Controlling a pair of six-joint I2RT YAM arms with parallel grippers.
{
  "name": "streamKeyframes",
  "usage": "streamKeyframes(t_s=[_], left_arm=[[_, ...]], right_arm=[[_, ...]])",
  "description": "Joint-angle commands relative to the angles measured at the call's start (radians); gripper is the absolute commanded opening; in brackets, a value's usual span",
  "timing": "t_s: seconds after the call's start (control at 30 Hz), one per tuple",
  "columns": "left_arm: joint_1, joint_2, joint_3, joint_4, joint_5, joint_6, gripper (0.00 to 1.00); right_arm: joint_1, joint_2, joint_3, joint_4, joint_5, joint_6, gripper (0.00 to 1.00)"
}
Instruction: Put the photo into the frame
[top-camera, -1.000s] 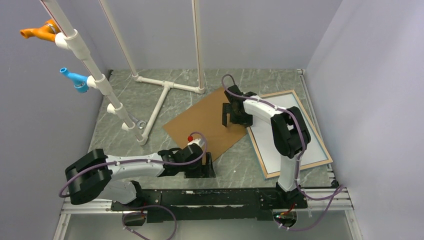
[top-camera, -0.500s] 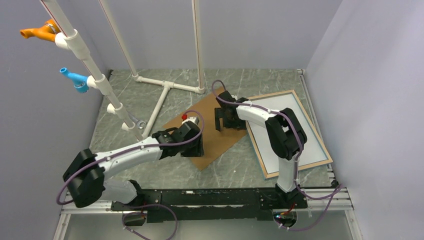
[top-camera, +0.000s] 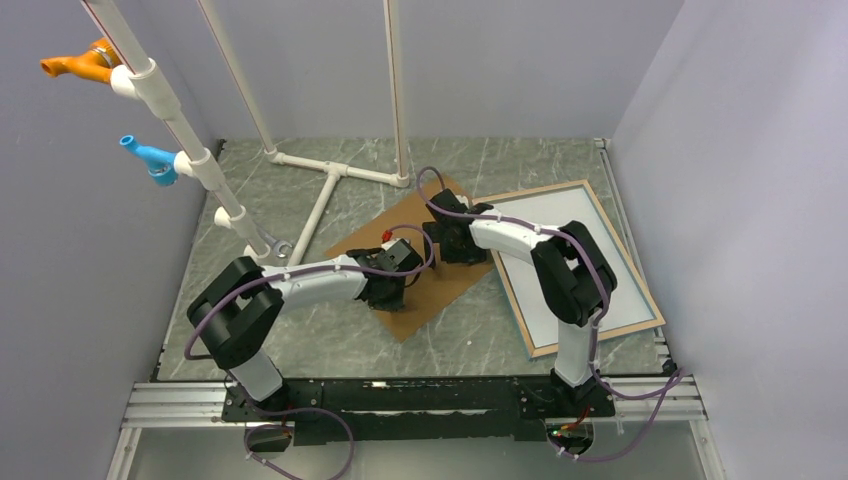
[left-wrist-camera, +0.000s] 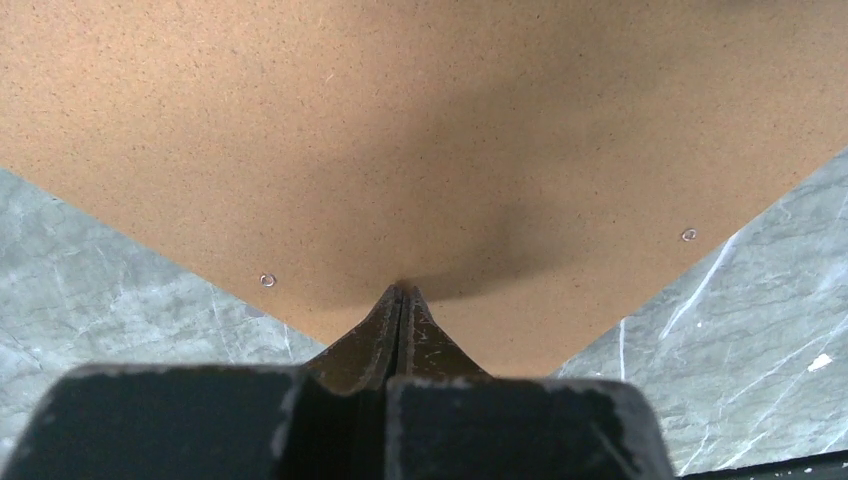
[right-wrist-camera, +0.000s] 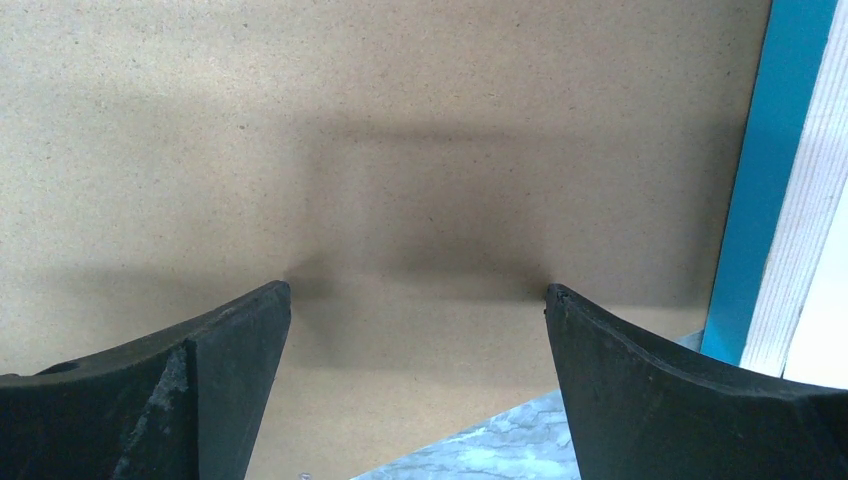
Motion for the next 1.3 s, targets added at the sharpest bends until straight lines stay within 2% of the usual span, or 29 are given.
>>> streamKeyframes(t_s=[0.0, 0.2, 0.47, 0.9, 1.1, 1.27], left_arm=[[0.001, 0.061, -0.016, -0.037, -0.010, -0.019, 0.00], [0.001, 0.126, -0.119, -0.007, 0.072, -0.072, 0.00], [-0.001, 0.094, -0.323, 0.115, 0.154, -0.167, 0.00], [-0.008, 0.037, -0.474, 0.156, 0.174, -0.239, 0.00], [-0.019, -0.027, -0.503, 0.148, 0.180, -0.242, 0.00], [-0.052, -0.117, -0.470, 0.096, 0.180, -0.236, 0.00]], right_arm=[[0.009, 0.034, -0.012, -0.077, -0.024, 0.042, 1.00], [-0.042, 0.086, 0.041, -0.144, 0.080, 0.022, 1.00], [-0.178, 0.095, 0.061, -0.148, 0.096, -0.030, 1.00], [-0.216, 0.155, 0.197, -0.232, 0.239, -0.059, 1.00], [-0.203, 0.099, 0.164, -0.200, 0.113, -0.063, 1.00], [-0.133, 0.034, 0.103, -0.150, 0.005, -0.067, 1.00]])
